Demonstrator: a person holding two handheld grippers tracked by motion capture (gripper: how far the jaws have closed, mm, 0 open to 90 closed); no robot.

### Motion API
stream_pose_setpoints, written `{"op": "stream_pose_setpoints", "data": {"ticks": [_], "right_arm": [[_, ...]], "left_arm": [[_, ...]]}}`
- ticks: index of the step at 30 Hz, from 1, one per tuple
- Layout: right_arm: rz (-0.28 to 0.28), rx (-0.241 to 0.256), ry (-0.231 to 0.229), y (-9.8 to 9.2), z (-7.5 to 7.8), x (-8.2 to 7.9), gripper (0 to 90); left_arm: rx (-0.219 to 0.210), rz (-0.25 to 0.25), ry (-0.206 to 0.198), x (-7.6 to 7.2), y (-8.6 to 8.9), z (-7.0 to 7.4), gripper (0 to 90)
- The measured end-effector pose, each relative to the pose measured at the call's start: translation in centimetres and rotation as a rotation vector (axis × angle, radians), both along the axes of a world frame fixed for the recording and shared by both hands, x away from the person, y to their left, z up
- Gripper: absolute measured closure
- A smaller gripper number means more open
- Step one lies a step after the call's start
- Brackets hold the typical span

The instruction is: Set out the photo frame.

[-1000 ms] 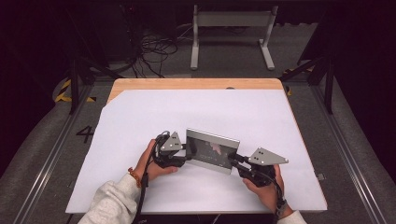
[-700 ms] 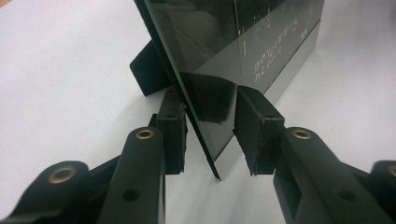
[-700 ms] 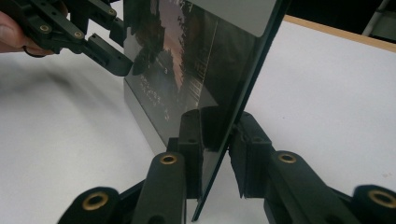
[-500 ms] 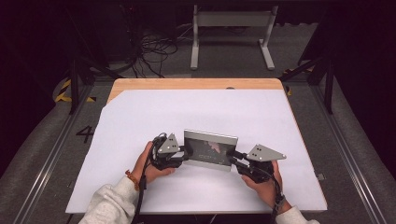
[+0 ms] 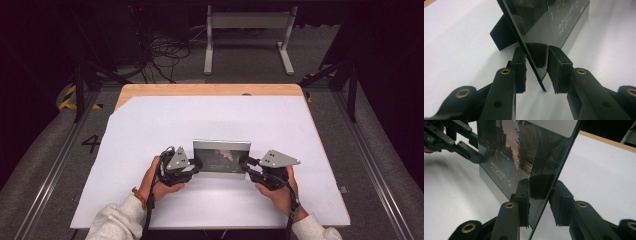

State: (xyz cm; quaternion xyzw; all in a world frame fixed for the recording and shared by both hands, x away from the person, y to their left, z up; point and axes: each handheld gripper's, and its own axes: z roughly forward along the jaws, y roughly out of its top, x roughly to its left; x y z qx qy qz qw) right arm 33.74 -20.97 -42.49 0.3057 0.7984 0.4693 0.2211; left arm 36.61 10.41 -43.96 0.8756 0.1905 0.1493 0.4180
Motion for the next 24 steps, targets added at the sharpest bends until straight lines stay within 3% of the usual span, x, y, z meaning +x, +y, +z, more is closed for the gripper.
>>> {"op": "stream_pose_setpoints", "data": {"ticks": [4,7,11,20,24], "right_arm": [[0.006,-0.009,0.009,0.0,0.1,0.1,68.9],[0.008,-0.035,0.042,-0.1,-0.2,0.2,66.4],[0.028,-0.032,0.078,-0.5,-0.7,0.2,73.7],[0.029,-0.059,0.08,-0.1,-1.2,0.2,72.7],[0.023,-0.058,0.077,0.0,-1.2,0.3,72.3]], "left_arm": [[0.022,-0.005,0.005,0.0,-0.1,-0.4,69.0],[0.047,-0.009,0.011,-0.1,-0.1,-0.8,69.0],[0.048,-0.012,0.015,0.0,-0.2,-0.9,69.2],[0.079,-0.01,0.007,0.0,-0.6,-1.2,66.8],[0.071,-0.004,0.013,0.2,-0.6,-1.2,67.2]]}}
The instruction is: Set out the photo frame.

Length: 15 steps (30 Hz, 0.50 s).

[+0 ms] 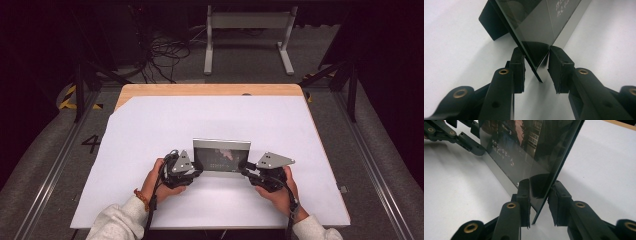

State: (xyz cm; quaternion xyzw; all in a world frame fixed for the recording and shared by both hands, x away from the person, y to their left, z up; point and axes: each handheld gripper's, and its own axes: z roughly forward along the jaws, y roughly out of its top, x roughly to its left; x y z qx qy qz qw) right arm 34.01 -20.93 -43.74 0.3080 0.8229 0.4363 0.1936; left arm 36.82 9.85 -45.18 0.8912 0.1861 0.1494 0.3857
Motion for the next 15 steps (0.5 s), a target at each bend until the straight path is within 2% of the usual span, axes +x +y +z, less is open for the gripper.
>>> {"op": "stream_pose_setpoints", "data": {"ticks": [10,15], "right_arm": [[-0.009,0.008,0.002,0.22,-0.18,0.26,71.5],[-0.014,0.009,0.003,0.34,-0.24,0.26,71.1]], "left_arm": [[0.011,0.002,-0.001,0.31,0.17,0.13,68.1],[0.002,0.007,0.022,0.28,0.59,0.16,71.0]]}}
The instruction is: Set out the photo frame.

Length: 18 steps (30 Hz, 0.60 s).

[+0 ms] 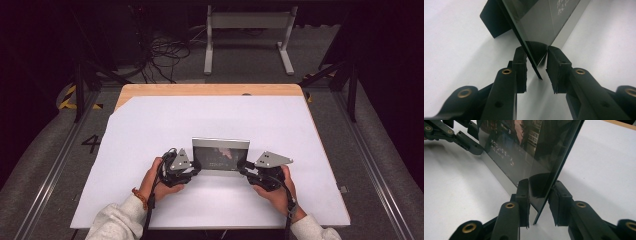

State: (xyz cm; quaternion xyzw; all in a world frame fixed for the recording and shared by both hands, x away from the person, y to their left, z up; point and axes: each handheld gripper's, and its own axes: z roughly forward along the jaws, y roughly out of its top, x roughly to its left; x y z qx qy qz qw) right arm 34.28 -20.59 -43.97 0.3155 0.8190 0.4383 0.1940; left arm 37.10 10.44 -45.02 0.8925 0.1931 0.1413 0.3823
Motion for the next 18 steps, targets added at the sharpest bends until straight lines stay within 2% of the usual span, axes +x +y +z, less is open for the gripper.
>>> {"op": "stream_pose_setpoints", "data": {"ticks": [18], "right_arm": [[0.0,-0.022,0.001,-0.09,0.0,-0.2,68.8]], "left_arm": [[0.013,-0.013,0.004,-0.4,0.5,0.23,71.7]]}}
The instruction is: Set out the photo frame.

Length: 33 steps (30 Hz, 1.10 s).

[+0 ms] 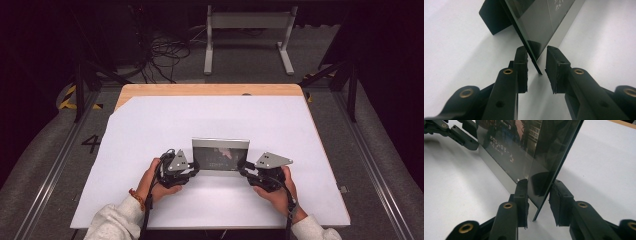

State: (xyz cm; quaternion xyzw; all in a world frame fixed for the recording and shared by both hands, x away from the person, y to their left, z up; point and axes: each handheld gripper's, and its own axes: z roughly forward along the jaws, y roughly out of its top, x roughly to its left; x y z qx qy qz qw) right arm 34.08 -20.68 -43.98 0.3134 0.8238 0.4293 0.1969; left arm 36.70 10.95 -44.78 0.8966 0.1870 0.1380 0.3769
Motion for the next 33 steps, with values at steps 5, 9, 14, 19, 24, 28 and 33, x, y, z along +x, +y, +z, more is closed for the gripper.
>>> {"op": "stream_pose_setpoints", "data": {"ticks": [5,9,14,19,24,28,33], "right_arm": [[-0.001,0.001,-0.009,-0.26,0.24,-0.15,72.8],[0.006,-0.008,-0.01,-0.4,0.37,-0.19,77.4],[0.013,0.007,0.012,-0.55,0.47,-0.15,78.1],[0.012,0.039,0.056,-0.77,0.58,0.02,78.8],[0.012,0.052,0.074,-0.88,0.6,0.17,78.9],[0.002,0.047,0.059,-0.86,0.43,0.25,79.1],[-0.001,0.041,0.051,-0.82,0.37,0.21,79.0]], "left_arm": [[-0.007,-0.006,-0.006,-0.29,0.56,0.37,72.1],[-0.012,-0.006,-0.002,-0.32,0.64,0.39,72.1],[-0.018,-0.01,0.012,-0.36,0.66,0.43,71.9],[-0.045,-0.012,0.035,-0.2,0.81,0.41,71.6],[-0.047,-0.005,0.026,-0.25,0.72,0.43,70.8],[-0.042,0.005,0.018,-0.25,0.58,0.38,69.8],[-0.044,0.003,0.018,-0.25,0.61,0.34,69.7]]}}
